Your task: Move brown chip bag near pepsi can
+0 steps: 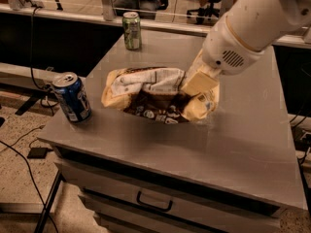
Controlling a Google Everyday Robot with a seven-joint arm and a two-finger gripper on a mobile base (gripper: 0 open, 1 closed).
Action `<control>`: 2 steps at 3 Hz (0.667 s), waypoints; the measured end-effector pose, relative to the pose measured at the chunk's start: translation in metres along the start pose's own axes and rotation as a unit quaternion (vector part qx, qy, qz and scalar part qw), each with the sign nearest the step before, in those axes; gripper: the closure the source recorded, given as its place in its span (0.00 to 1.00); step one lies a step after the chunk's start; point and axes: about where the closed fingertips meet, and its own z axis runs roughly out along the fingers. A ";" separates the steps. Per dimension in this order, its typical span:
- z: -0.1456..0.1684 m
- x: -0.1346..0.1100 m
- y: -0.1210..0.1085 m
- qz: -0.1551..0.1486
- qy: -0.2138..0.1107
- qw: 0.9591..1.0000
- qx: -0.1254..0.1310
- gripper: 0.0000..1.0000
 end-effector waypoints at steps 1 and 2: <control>0.011 -0.018 0.005 -0.015 0.004 1.000 -0.001 1.00; 0.022 -0.029 0.007 -0.023 0.008 1.000 -0.005 1.00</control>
Offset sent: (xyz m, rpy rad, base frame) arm 0.0096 0.0528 -0.0142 -0.0341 0.0060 0.0576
